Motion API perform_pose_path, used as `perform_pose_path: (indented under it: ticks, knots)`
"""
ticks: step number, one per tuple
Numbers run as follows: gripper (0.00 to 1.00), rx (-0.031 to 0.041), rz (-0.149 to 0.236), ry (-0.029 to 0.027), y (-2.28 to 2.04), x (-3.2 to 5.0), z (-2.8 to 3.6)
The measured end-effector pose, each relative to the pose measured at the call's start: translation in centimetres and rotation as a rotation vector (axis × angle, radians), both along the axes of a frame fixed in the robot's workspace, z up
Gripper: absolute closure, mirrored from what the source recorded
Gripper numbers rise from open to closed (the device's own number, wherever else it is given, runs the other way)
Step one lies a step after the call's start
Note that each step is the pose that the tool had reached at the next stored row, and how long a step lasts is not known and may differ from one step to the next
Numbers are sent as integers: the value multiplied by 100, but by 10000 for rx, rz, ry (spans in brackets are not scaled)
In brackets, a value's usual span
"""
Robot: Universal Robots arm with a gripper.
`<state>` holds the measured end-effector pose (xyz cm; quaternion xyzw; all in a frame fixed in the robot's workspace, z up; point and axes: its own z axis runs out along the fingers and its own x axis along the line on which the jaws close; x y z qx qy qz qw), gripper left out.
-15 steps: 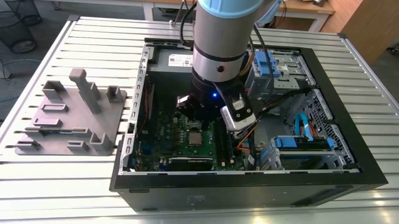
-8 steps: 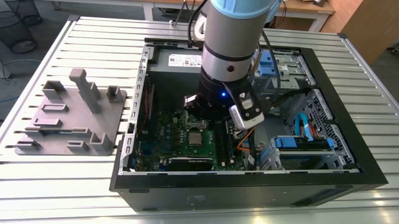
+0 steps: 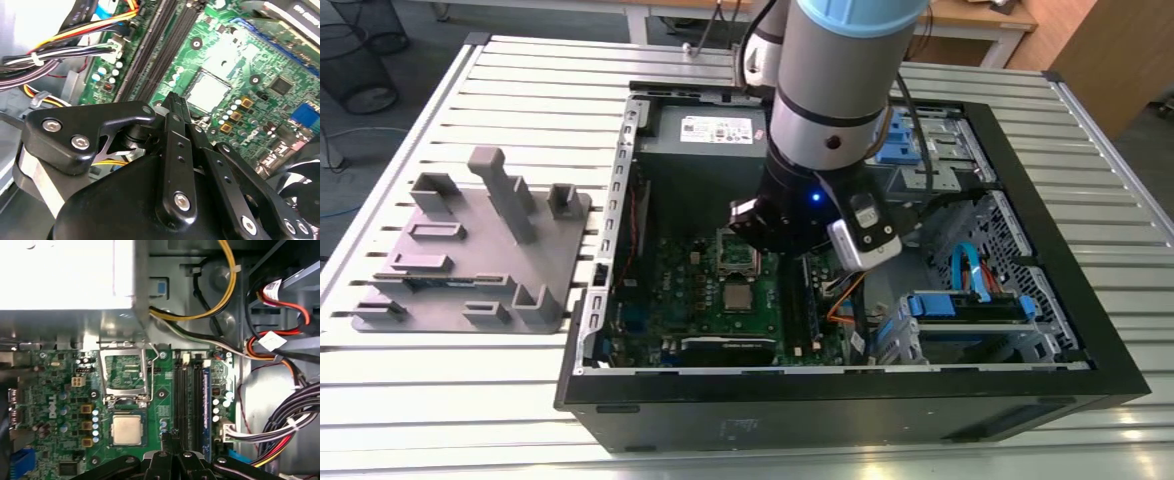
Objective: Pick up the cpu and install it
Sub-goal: 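Close the cpu cover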
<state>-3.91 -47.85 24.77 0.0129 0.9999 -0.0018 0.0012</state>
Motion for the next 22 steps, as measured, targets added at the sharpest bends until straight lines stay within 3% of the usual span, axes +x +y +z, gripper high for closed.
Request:
perform_pose_path:
  ticks: [9, 22]
  knots:
    - [89, -3, 494, 1, 23, 30, -15]
    - [89, 0, 2071, 0, 24, 31, -39]
